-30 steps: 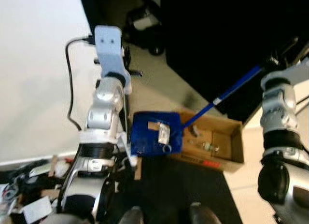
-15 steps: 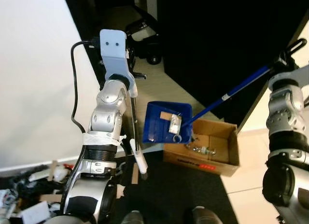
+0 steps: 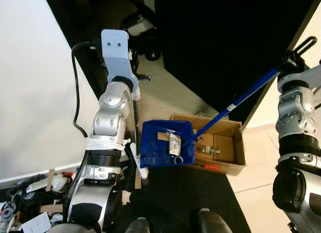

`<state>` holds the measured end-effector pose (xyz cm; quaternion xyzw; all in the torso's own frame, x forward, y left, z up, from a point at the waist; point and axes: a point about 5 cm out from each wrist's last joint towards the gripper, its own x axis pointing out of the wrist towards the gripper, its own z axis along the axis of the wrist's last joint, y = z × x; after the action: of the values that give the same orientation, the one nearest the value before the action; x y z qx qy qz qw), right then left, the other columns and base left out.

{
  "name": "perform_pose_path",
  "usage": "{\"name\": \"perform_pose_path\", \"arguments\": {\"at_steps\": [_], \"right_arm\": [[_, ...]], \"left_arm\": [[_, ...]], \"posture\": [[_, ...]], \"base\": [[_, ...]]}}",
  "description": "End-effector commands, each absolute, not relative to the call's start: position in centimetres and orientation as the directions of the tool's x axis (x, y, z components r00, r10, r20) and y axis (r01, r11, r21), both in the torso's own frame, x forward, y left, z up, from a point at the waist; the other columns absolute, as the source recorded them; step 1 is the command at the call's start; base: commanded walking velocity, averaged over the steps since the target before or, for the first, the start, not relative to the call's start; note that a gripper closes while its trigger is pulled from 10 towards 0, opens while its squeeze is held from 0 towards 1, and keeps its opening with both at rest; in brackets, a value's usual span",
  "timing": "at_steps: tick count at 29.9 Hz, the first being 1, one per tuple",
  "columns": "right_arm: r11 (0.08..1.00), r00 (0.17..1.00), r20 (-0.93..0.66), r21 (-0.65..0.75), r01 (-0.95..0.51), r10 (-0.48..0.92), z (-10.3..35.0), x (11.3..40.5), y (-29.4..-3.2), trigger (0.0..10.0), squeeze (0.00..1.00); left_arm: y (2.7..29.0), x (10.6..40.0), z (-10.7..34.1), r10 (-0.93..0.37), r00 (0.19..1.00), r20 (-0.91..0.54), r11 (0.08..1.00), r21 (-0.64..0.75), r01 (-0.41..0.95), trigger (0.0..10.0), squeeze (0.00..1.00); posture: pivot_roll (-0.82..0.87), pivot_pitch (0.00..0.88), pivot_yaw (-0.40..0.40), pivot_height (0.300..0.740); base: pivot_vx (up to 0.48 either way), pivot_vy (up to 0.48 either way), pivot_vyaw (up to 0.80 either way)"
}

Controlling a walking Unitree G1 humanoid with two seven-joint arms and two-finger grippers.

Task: Sweep floor

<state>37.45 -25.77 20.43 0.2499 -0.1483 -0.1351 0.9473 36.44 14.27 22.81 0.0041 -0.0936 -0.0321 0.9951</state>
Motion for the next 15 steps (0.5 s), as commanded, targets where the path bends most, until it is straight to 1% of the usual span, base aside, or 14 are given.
{"name": "perform_pose_path", "arguments": {"at_steps": [1,11,15], "right_arm": [[0.822,0.902,0.259,0.547,0.158,-0.346,21.5,37.4,-25.9,10.0,0.00],[0.830,0.901,0.264,0.534,0.159,-0.343,21.7,37.6,-26.0,10.0,0.00],[0.870,0.900,0.303,0.472,0.145,-0.314,22.9,38.0,-25.8,10.0,0.00]], "left_arm": [[14.2,36.4,23.5,-0.065,0.975,0.213,0.998,0.012,0.064,10.0,0.00],[14.2,36.4,23.4,-0.064,0.976,0.210,0.998,0.008,0.064,10.0,0.00],[14.2,36.4,23.3,-0.065,0.976,0.210,0.998,0.007,0.065,10.0,0.00]], "posture": [[-0.03,0.001,0.029,0.740],[-0.03,0.004,0.028,0.740],[-0.03,0.008,0.026,0.740]], "base": [[0.000,0.000,0.00],[0.000,0.000,0.00],[0.000,0.000,0.00]]}}
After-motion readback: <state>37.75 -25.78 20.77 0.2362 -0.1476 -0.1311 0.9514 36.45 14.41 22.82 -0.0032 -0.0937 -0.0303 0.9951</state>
